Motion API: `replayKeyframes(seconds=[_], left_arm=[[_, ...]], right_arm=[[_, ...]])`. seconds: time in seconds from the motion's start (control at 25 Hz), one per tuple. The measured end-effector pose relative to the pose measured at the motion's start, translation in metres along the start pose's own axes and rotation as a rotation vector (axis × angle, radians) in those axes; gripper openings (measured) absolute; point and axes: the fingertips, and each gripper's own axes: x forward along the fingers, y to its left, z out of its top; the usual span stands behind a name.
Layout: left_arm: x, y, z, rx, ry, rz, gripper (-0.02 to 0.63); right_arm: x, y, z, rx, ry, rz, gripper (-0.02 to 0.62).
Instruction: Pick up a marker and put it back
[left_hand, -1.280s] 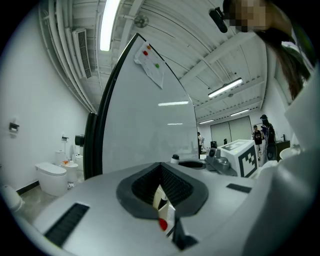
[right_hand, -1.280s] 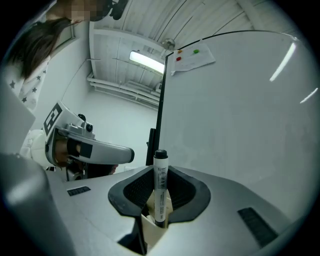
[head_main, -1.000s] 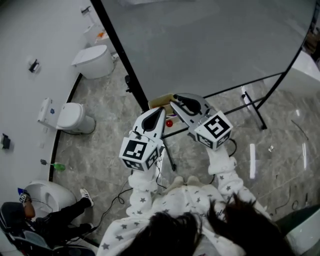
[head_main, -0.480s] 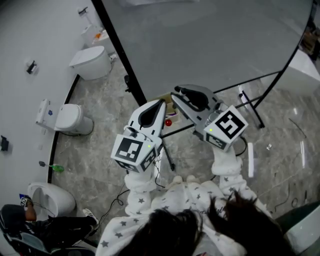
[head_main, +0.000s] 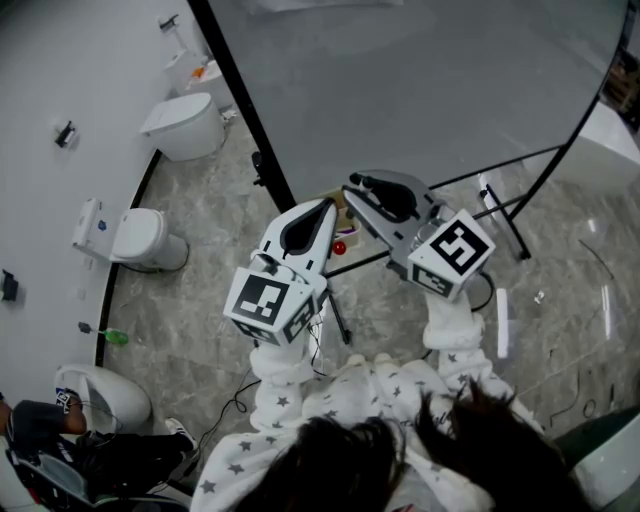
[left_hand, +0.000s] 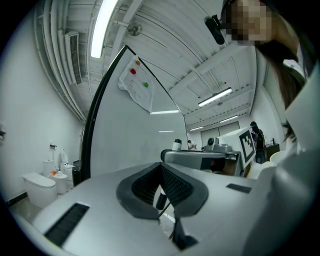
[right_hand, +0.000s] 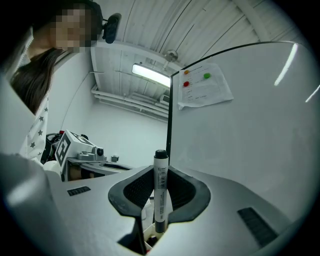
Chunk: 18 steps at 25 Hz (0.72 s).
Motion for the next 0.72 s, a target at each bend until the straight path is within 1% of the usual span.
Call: replayKeyframes(seconds=[0.2, 0.32, 0.44, 0.52, 0.72], left_arm=[[0.001, 0.001, -0.001, -0.002, -0.005, -0.002, 0.002], [0.001, 0.006, -0.006, -0.005, -0.025, 0.001, 0.002], [0.001, 0.007, -0.019, -0.028, -0.002, 0.014, 0.002], [0.0, 0.005, -0.027, -0.027, 0.019, 0.019, 0.002], [0.003, 0.012, -0.046, -0.036, 0.023, 0.024, 0.002]], right_arm=[[0.001, -0.001, 0.0, -0.004, 0.002, 0.001, 0.077], [0.007, -0.005, -0.011, -0.009, 0.01, -0.001, 0.077], [0.01, -0.009, -0.03, -0.007, 0.03, -0.01, 0.077], [0.011, -0.011, -0.047, -0.01, 0.048, -0.019, 0.077], [0.018, -0.024, -0.095, 0.018, 0.054, -0.031, 0.077]])
